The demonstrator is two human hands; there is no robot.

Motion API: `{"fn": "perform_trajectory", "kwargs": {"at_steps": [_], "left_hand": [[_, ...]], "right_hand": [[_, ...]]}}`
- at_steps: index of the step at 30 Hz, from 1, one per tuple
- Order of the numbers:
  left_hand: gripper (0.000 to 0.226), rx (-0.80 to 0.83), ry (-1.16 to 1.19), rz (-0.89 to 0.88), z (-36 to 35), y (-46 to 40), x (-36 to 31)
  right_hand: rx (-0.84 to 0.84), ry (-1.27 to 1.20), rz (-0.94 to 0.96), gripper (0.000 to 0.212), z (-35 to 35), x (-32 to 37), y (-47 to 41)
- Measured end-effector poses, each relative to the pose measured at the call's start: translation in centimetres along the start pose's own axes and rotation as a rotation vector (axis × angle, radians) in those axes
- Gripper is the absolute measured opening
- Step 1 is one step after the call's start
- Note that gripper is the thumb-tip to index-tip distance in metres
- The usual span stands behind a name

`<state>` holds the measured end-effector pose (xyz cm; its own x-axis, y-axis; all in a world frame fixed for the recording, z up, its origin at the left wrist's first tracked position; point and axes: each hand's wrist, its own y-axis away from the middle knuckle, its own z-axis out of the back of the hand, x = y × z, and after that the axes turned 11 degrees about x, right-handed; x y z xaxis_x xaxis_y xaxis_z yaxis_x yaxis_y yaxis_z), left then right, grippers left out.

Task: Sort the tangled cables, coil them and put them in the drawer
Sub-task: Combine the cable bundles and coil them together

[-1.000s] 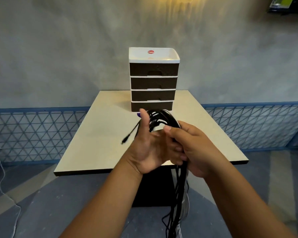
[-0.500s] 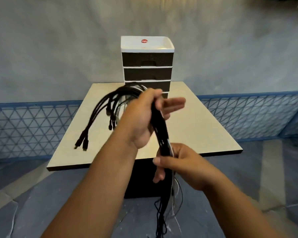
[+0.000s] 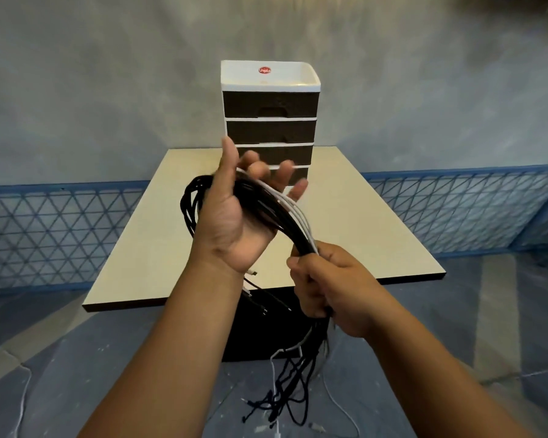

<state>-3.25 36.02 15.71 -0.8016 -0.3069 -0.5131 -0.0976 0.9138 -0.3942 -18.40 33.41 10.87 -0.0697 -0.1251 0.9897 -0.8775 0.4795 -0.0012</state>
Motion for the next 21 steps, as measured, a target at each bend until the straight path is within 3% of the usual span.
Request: {"fn": "perform_trajectory", "kwargs": {"at_steps": [2, 5, 7, 9, 12, 16, 21], "left_hand": [[0.039, -0.047, 0.094, -0.001, -0.3, -0.4, -0.1], [0.042, -0.080, 0.128, -0.015, -0.3, -1.2, -1.0], [0.044, -0.069, 0.145, -0.029, -0.4, -1.7, -1.5], [0.045, -0.058, 0.165, -0.054, -0.6, -2.3, -2.1], [0.046, -0.032, 0.175, -0.118, -1.5, -3.3, -3.4], [0.043, -0.017, 0.108, -0.202, -2.9, -4.4, -5.0], [0.041, -0.067, 0.048, -0.188, -2.8, -5.6, -4.6]], "right_hand": [[0.073, 0.038, 0.039, 0.032, 0.4, -0.6, -0.2], [0.102, 0.066, 0.147, 0.007, 0.6, -2.0, -0.3], [0.039, 0.003, 0.147, 0.014, 0.9, -2.5, -0.1], [-0.014, 0.189, 0.148, 0.019, 1.6, -2.9, -0.2], [-0.034, 0.494, 0.053, 0.017, 2.6, -4.4, -0.7], [-0.111, 0.451, -0.079, 0.012, 4.4, -9.2, -0.9], [-0.059, 0.512, -0.301, 0.024, 6.1, -14.0, -0.3]]}}
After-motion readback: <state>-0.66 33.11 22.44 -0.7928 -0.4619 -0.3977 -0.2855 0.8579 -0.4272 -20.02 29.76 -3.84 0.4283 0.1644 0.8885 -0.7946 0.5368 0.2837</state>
